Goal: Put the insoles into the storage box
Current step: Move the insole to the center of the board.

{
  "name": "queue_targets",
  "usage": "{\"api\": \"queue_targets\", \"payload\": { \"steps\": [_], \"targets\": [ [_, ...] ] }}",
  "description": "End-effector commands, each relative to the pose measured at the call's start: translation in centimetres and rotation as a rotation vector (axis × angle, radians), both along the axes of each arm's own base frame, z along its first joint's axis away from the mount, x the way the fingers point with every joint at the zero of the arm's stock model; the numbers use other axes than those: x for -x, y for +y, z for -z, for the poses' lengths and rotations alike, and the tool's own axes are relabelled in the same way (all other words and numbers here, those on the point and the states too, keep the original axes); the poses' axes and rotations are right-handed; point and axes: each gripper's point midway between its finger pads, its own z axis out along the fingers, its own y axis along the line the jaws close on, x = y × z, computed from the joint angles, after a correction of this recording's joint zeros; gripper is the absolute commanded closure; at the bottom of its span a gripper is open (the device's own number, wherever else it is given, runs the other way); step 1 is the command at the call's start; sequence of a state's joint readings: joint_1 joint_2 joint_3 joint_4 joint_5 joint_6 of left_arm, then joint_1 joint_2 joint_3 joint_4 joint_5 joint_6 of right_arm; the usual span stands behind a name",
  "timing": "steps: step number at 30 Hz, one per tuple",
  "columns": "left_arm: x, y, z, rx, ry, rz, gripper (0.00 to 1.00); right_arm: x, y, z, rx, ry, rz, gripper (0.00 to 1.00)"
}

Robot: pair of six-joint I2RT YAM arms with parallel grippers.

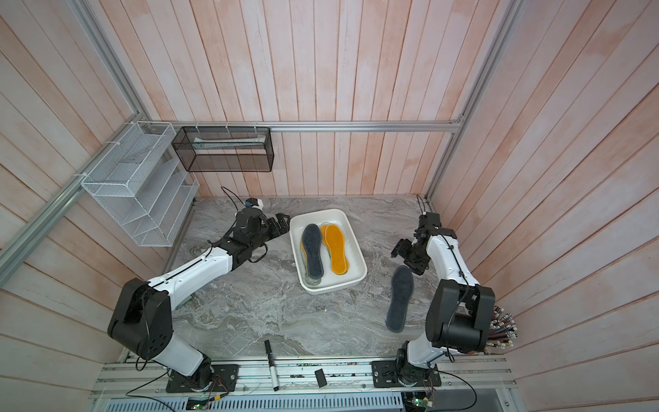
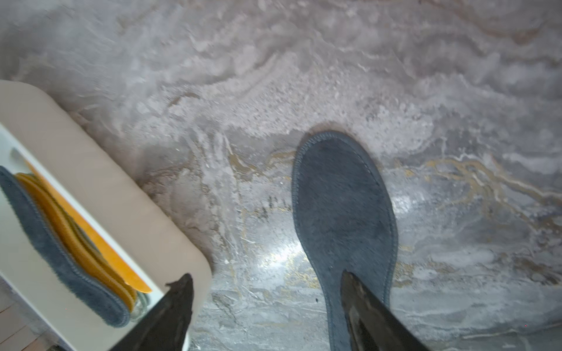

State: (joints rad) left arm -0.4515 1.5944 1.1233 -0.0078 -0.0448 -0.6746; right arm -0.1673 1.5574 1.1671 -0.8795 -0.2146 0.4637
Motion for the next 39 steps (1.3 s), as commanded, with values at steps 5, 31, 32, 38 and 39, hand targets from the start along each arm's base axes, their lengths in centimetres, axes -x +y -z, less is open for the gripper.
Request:
{"api": "queue_targets", "payload": {
  "steps": [5,31,32,38,39],
  "targets": [
    [-0.4,-0.5,0.0,0.008,-0.001,0.023,0.00,4.9,1.3,3.6,-0.060,0.162,-0.023,0.22],
    [0.8,2.6,-0.6,-0.009,-0.015,-0.060,0.00,-6.1,4.4,8.3,-0.085,0.115,-0.208,0.23],
    [0.7,2.7,-0.6,-0.008,-0.016,-0.061,0.00,-7.4,4.3,8.0,-0.080,0.088,-0.224,0.23],
    [0.2,1.9,-0.7,-0.002,-0.015,-0.031,0.00,-12.9,4.1,4.6,-0.040,-0.057,-0.324,0.23],
    [0.1,1.9,-0.6,-0.001,-0.012,-0.030,0.00,-13.2,3.8,3.9,-0.025,-0.077,-0.326,0.23]
  ]
}}
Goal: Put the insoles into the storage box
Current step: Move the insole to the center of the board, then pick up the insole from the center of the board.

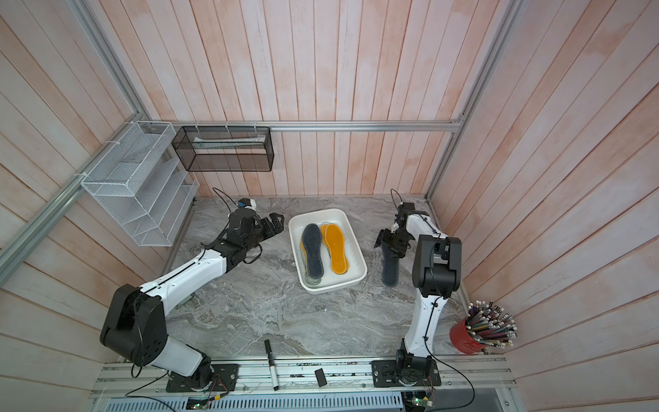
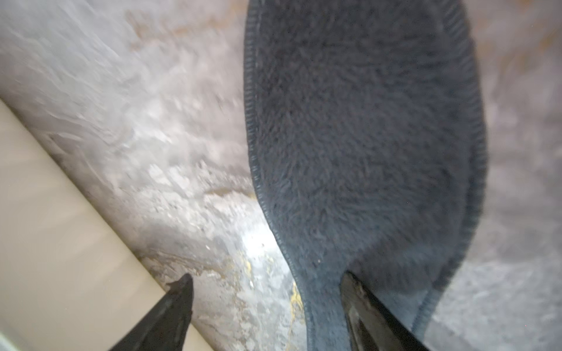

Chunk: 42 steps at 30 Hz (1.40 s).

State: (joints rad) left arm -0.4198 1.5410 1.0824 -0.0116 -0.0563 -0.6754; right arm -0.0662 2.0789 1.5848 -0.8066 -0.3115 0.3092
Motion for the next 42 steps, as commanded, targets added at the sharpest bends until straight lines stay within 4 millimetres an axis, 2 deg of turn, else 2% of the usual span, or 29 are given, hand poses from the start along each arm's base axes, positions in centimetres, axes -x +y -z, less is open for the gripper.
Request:
{"api": "queue_targets", "payload": {
  "steps": [1,5,9,14,19,24,29,33,35,42],
  "targets": [
    [-0.3,-0.3,-0.1,0.002,0.000,0.014,0.00,-1.3,-0.4,-2.2,0.042,-0.078,-0.057,0.23],
    [-0.4,-0.4,-0.1,0.017,-0.002,0.013,0.00,0.1,-2.0,-2.6,0.136,-0.069,-0.017,0.25],
    [-0.4,-0.4,0.1,0.021,0.002,0.010,0.00,2.9,-4.1,-1.2,0.216,-0.015,0.049,0.28],
    [-0.5,-0.8,0.2,0.026,0.007,0.024,0.00,4.0,-5.2,0.1,0.191,0.007,0.080,0.36],
    [-0.4,-0.7,0.0,0.023,0.007,0.024,0.00,3.0,-5.1,0.5,0.192,0.001,0.044,0.38],
    [0.1,-0.1,0.1,0.015,0.003,0.003,0.00,2.1,-5.1,1.9,0.203,0.016,0.020,0.39],
    [0.5,0.8,-0.1,0.002,-0.004,-0.021,0.00,2.2,-4.0,3.1,0.240,0.042,-0.027,0.39],
    [0.8,1.2,0.0,-0.009,-0.002,-0.033,0.00,3.0,-3.2,3.8,0.265,0.069,-0.049,0.40],
    [0.8,1.3,-0.1,-0.008,-0.004,-0.036,0.00,3.7,-3.2,4.2,0.278,0.086,-0.056,0.42],
    [0.8,1.3,0.0,-0.002,-0.001,-0.038,0.00,6.0,-3.1,5.7,0.279,0.126,-0.059,0.64]
  ]
}}
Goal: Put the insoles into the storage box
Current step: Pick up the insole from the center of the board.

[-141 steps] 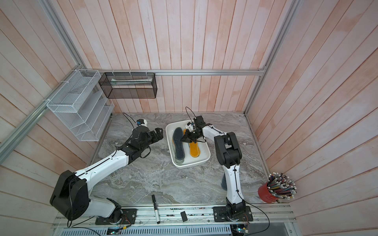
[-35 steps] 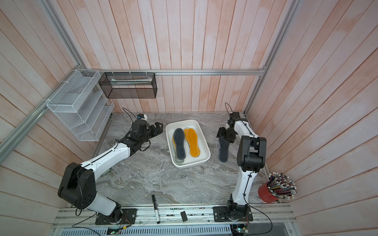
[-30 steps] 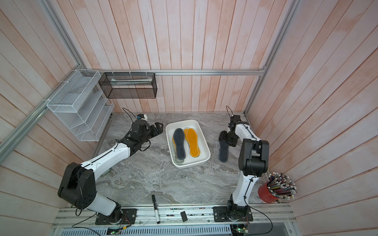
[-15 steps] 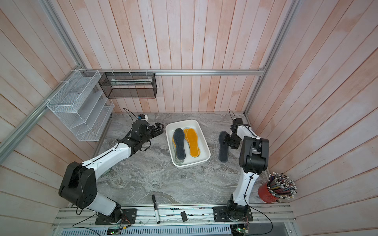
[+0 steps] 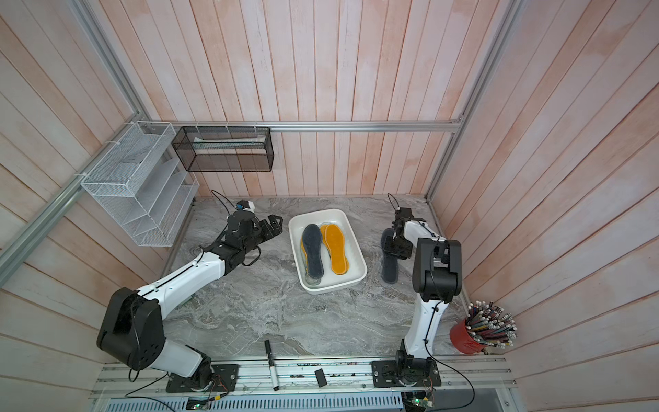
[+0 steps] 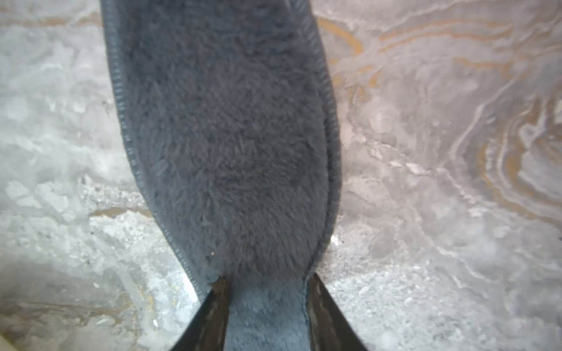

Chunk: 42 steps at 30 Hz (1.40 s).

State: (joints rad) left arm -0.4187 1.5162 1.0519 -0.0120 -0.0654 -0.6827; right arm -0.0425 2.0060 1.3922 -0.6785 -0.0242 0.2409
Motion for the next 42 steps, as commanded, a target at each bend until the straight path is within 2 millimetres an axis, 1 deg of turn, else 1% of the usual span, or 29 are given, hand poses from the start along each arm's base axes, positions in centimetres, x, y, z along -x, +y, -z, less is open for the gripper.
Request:
{"api": "queue_targets", "payload": {
  "steps": [1,4,7,9,15,17,19,22,25,30,31,34,37,39,41,42],
  "targets": [
    [0.2,0.7,-0.3,0.000,-0.007,-0.024,0.00,3.7,0.5,3.2,-0.008,0.140,-0.002,0.66],
    [0.1,0.7,-0.5,0.004,-0.012,-0.023,0.00,4.2,0.2,3.9,0.007,0.166,-0.004,0.72],
    [0.2,0.7,-0.5,0.003,-0.011,-0.023,0.00,4.0,0.3,3.8,0.007,0.154,-0.010,0.77],
    [0.3,0.9,-0.3,-0.002,-0.008,-0.029,0.00,3.6,0.5,3.6,-0.006,0.136,-0.017,0.82],
    [0.3,0.9,-0.4,0.000,-0.012,-0.033,0.00,2.3,0.9,3.0,-0.035,0.092,-0.027,0.92],
    [0.3,0.9,-0.4,0.000,-0.013,-0.033,0.00,1.8,0.9,2.4,-0.044,0.066,-0.026,0.96],
    [0.2,0.9,-0.4,0.000,-0.013,-0.033,0.00,1.0,1.2,1.4,-0.062,0.018,-0.035,0.99],
    [0.2,0.9,-0.3,-0.001,-0.011,-0.033,0.00,-0.3,1.1,-0.9,-0.084,-0.071,-0.043,1.00],
    [0.1,0.9,-0.4,-0.002,-0.015,-0.035,0.00,-2.0,1.4,-4.1,-0.094,-0.181,-0.065,1.00],
    [0.0,0.8,-0.2,0.001,-0.008,-0.030,0.00,-4.1,1.7,-9.8,-0.102,-0.332,-0.082,1.00],
    [0.0,0.8,-0.2,0.002,-0.008,-0.031,0.00,-4.4,1.9,-10.8,-0.109,-0.359,-0.089,1.00],
    [0.0,0.8,-0.1,0.005,-0.006,-0.030,0.00,-5.4,2.8,-14.8,-0.125,-0.458,-0.111,1.00],
    [-0.1,0.7,0.1,0.009,-0.001,-0.030,0.00,-6.2,4.6,-18.9,-0.165,-0.542,-0.148,1.00],
    [-0.1,0.6,0.0,0.012,-0.001,-0.030,0.00,-6.5,6.5,-21.4,-0.195,-0.583,-0.179,1.00],
    [-0.1,0.6,0.2,0.015,0.003,-0.031,0.00,-6.6,9.2,-22.4,-0.213,-0.585,-0.218,1.00],
    [-0.2,0.6,0.2,0.017,0.003,-0.031,0.00,-6.6,10.6,-22.5,-0.222,-0.573,-0.234,1.00]
  ]
}}
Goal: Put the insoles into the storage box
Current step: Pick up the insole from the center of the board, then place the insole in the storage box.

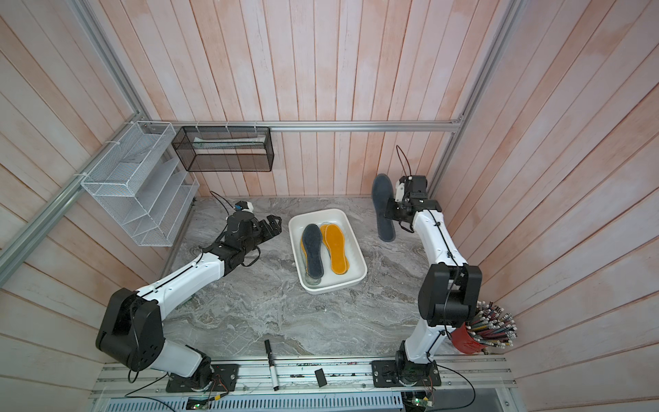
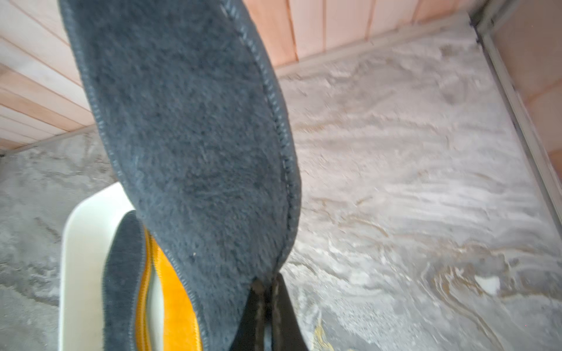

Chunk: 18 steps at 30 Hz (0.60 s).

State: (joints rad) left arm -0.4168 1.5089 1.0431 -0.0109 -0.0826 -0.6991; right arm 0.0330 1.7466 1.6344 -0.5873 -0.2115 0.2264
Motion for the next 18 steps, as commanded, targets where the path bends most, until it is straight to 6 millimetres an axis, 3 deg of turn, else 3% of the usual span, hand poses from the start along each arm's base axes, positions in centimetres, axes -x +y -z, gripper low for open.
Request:
{"api": "queue_targets", "payload": {
  "steps": [1,5,10,14,18],
  "targets": [
    [-0.2,0.1,0.1,0.012,0.000,-0.006,0.00,0.8,5.4,-0.8,-0.044,0.039,-0.093,1.00],
    [-0.3,0.1,0.1,0.015,0.001,-0.008,0.00,1.8,10.8,1.6,-0.043,0.155,-0.144,1.00],
    [-0.1,0.3,0.0,0.017,0.003,-0.013,0.00,3.9,15.4,5.4,-0.041,0.267,-0.178,1.00],
    [0.0,0.3,0.0,0.017,0.003,-0.016,0.00,5.6,16.8,8.4,-0.018,0.360,-0.188,1.00],
    [0.1,0.3,0.1,0.017,0.006,-0.013,0.00,6.1,16.3,10.5,0.026,0.400,-0.180,1.00]
  ]
}}
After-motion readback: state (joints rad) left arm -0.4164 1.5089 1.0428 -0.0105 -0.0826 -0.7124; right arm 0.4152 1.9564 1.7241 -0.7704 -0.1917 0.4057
